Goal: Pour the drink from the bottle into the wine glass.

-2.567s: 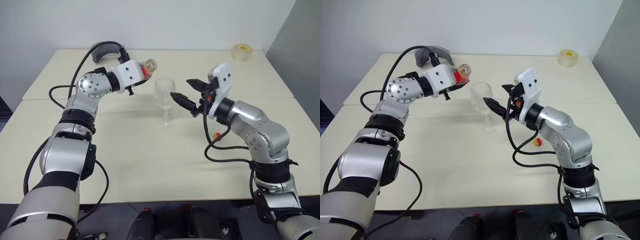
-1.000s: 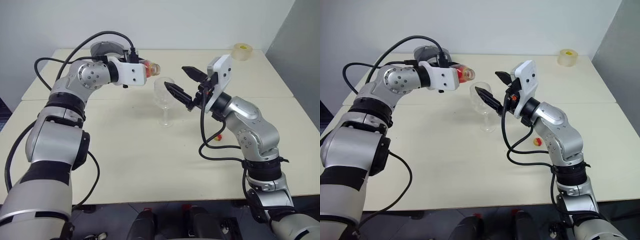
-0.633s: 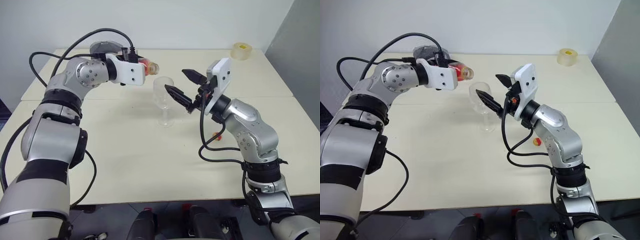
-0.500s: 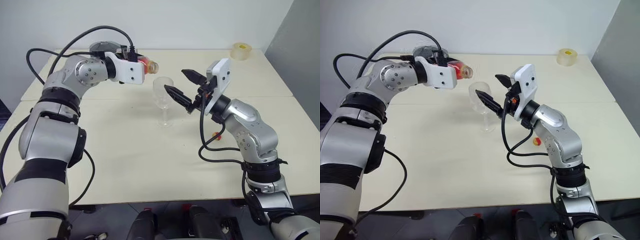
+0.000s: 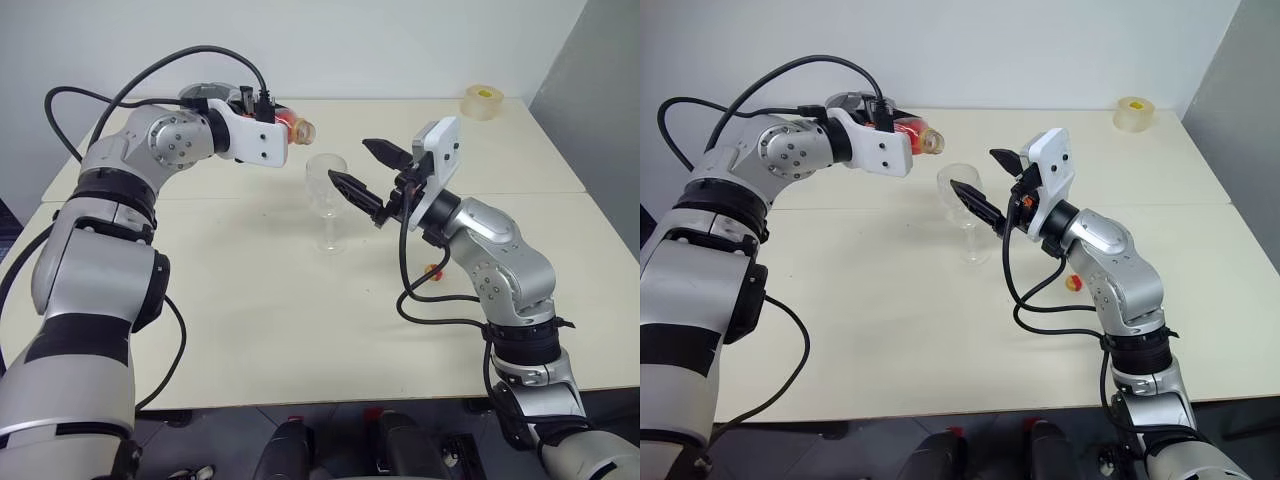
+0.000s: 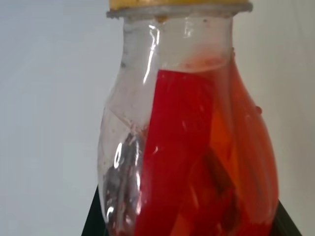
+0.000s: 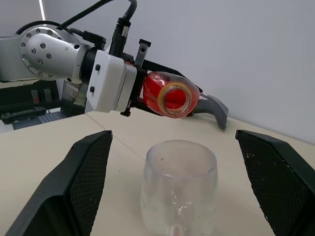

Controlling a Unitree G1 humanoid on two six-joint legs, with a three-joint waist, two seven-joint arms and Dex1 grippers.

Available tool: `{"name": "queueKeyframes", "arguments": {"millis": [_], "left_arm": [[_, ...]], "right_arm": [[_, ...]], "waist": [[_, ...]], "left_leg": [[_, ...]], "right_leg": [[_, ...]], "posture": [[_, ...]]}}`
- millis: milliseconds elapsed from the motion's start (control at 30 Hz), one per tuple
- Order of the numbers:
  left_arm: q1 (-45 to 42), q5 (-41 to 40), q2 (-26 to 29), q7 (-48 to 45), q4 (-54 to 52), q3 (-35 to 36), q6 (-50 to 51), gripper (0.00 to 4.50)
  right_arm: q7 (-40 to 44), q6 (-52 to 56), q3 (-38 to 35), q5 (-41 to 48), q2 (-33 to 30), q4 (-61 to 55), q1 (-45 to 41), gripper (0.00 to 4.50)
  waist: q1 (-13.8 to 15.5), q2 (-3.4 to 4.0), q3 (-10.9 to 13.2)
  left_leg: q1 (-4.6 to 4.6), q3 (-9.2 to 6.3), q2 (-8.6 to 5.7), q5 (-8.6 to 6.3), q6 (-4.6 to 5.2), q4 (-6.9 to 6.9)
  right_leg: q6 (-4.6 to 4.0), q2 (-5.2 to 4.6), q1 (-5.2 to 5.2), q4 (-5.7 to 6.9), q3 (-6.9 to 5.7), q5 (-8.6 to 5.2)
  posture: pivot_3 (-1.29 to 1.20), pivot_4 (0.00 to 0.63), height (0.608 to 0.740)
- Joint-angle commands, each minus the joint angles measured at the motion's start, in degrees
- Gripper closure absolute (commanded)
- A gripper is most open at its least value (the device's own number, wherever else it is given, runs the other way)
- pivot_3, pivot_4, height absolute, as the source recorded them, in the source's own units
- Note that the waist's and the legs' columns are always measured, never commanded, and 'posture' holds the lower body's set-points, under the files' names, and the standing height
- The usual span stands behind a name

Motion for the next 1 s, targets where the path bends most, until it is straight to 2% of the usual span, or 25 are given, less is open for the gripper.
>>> {"name": "queueKeyframes", "arguments": {"millis": [33,1000], "left_arm": [[-2.89,0.23,1.44,1.94,-0.55,-0.14,-0.31,3.19],[-5.13,4.08,2.51,5.82,-0.05,-3.65,-1.11,3.19]], "right_arm": [[0.59,-1.66,-0.50,-0.05,-0.28,-0.89,-1.34,0.20],[1.28,-2.67,-0.07,-0.50,-0.15,0.07,-1.79,0.20]], "waist": [[-0.01,0.00,0.00],[-0.02,0.00,0.00]], "left_leg": [[0.00,0.00,0.00,0.00,0.00,0.00],[0.00,0.03,0.00,0.00,0.00,0.02]], "right_leg": [[0.00,0.00,0.00,0.00,0.00,0.00],[0.00,-0.01,-0.03,0.04,0.01,0.00]], "posture": [[0.00,0.150,0.740],[0.00,0.150,0.740]]}}
